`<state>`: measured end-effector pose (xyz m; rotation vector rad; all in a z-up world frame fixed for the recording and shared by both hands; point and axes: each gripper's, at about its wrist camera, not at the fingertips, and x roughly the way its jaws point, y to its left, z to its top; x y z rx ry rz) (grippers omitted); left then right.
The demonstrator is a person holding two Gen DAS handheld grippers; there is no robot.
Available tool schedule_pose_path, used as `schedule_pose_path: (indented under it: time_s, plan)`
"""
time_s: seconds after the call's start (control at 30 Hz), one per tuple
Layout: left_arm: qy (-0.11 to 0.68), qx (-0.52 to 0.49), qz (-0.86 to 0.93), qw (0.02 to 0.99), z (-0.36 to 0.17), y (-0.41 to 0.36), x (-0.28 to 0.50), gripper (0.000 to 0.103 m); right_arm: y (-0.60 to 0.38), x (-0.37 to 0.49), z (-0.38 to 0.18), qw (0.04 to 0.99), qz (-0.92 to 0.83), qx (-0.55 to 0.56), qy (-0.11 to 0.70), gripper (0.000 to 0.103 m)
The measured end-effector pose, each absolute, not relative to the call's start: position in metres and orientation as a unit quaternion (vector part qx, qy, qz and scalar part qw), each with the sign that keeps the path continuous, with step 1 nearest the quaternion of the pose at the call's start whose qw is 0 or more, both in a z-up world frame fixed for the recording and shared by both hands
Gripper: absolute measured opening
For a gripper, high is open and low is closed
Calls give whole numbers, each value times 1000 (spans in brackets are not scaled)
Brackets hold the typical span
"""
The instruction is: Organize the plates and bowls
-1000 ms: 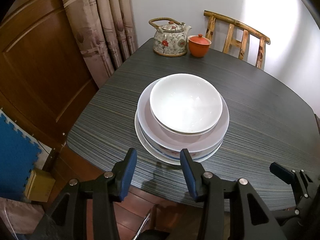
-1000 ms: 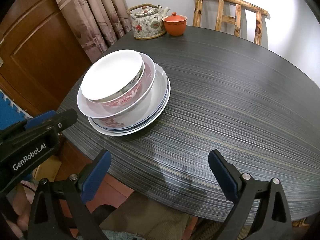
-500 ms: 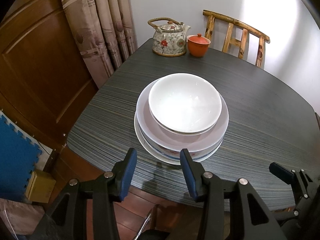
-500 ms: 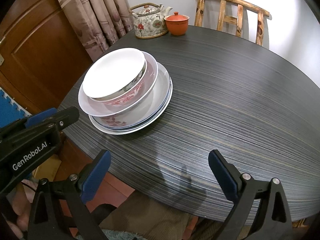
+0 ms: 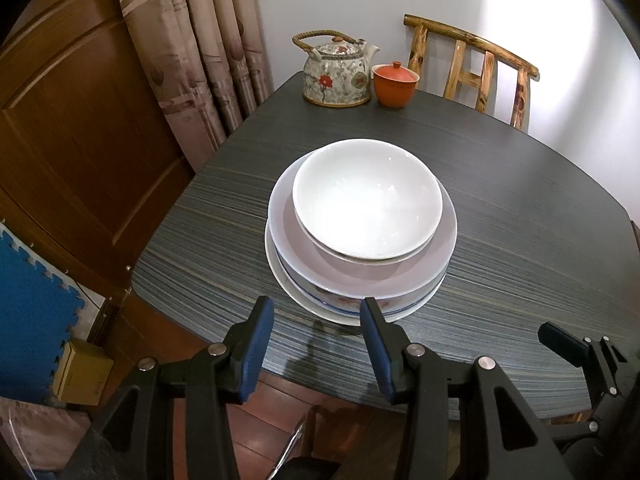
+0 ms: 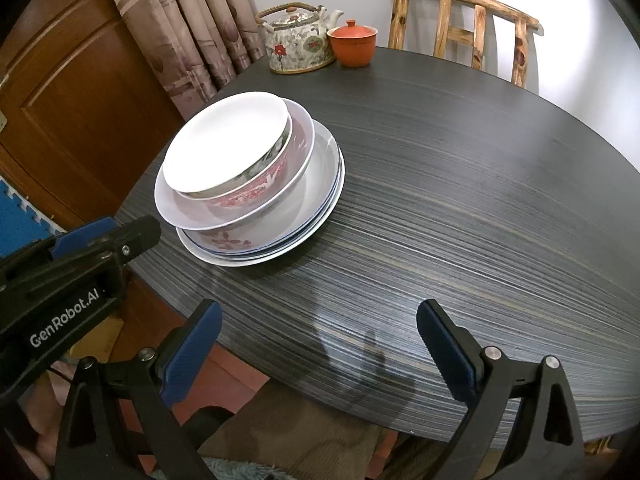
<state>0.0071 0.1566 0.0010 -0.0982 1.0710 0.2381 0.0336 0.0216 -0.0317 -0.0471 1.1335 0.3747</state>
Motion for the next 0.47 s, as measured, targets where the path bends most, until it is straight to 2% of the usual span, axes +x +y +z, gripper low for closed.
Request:
schedule_pose_path:
  time_s: [0.47]
  plan:
    - [506,-46,104,855,2,154,8,46,21,34,-35,825,176,-20,536,97]
